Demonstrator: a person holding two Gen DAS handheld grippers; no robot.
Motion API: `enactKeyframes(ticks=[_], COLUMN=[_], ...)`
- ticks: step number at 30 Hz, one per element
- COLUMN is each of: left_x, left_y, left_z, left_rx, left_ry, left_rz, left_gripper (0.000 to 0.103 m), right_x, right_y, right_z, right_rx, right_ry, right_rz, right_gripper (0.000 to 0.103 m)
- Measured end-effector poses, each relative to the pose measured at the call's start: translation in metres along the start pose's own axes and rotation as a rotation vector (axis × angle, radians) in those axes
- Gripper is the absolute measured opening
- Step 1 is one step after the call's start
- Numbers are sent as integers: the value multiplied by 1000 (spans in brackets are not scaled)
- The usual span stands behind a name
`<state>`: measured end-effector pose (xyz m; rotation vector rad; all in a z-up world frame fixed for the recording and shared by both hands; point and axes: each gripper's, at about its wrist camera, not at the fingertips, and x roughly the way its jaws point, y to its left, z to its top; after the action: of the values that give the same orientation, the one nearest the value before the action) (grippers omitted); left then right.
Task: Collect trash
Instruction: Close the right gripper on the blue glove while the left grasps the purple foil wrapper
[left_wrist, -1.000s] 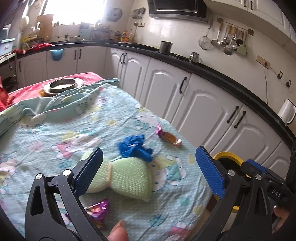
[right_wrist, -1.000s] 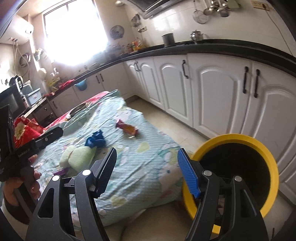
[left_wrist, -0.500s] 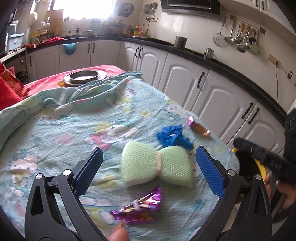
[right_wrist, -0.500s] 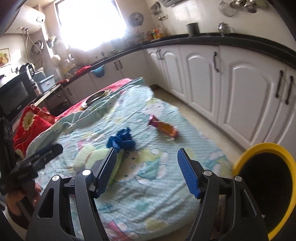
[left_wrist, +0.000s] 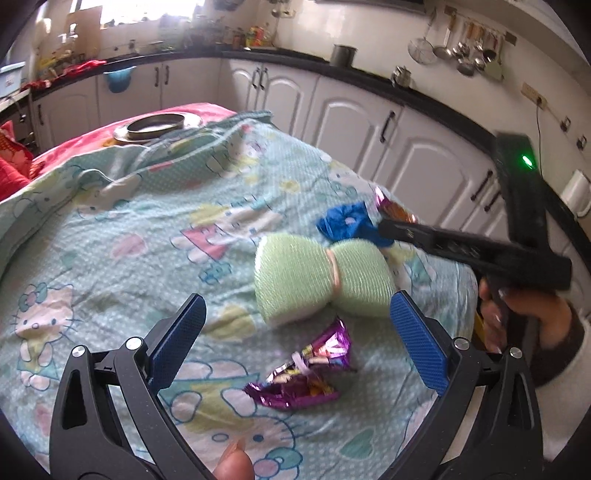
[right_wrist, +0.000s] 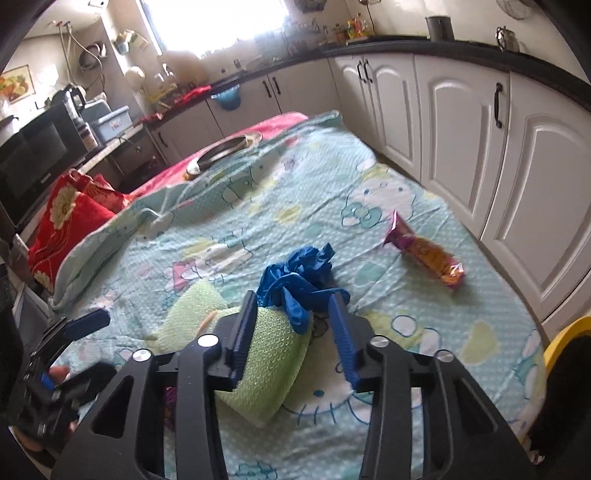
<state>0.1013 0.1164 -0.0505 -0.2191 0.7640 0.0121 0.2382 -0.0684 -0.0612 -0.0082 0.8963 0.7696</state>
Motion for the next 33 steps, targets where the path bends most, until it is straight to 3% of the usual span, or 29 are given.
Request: enactKeyframes(ticks=[5,8,17,19,22,27,29,33], left_x=[10,18,33,37,40,38,34,17], left_y=[-4,-3,-9,-11,-19,-17,-14,-24], left_z=[-11,-15,-25,-29,-35,-32,-28,-13], left_rx=[34,43,77,90,157,130,73,65], left_ry=[56,93,155,177,183,192,196,129], left_rz=[-17,-16,-9,-18,35,15,-39,-69], left_gripper=[91,86,58,44,31,23,22,22], right_x=[19,20,-8,-17,-28,-48,-57,-73], right_y=[-7,-11,-10,-11,-13,-21,-25,-32], right_z=[-1,-3,3,4,2,-4,-9,-18], right_rx=[30,49,33,29,29,49,59,66], right_ry=[50,44,-43,-61,-81,-109,-117,-133], right_rz=[3,9,26,29,31,46,48,38], right_gripper=[10,4,2,2,2,2,2,2])
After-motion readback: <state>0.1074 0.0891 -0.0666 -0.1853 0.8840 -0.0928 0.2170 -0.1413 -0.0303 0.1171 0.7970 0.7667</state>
